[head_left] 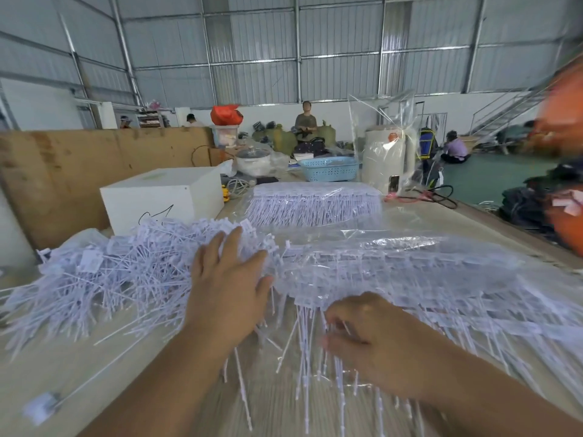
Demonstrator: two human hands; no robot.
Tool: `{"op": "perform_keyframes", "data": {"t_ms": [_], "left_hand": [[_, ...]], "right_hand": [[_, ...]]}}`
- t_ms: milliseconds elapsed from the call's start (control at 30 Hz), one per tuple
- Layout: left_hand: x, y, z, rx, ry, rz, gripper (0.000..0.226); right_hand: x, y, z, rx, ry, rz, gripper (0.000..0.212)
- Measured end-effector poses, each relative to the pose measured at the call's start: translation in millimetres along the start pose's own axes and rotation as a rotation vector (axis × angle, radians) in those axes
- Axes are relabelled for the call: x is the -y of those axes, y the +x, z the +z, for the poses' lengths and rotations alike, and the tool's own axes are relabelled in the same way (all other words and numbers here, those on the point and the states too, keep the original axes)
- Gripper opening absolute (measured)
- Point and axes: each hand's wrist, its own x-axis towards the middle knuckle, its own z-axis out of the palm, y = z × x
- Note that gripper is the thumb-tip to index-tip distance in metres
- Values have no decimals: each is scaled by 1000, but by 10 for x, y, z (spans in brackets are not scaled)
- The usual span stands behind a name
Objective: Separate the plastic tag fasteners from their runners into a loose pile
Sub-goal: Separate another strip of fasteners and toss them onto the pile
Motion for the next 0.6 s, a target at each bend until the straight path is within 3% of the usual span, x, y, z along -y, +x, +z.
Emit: {"op": "perform_keyframes", "data": {"t_ms": [100,233,433,533,600], "left_hand": [[-142,-49,21,21,-118,200,34],[-139,-67,108,153,3,89,36],[-331,-113,-90,-60,-232,71,69],[-458,-162,-193,-174,-395,162,53],[-496,-180,-250,-165,-485,211,31]], "right_hand": [[-35,38,18,-136,3,-4,37],[-84,75,35,-213,18,39,45],[-168,116,50,-132,-145,70,31],[-156,123,22,-158,-137,80,14],[-158,119,23,-155,-150,91,21]]}}
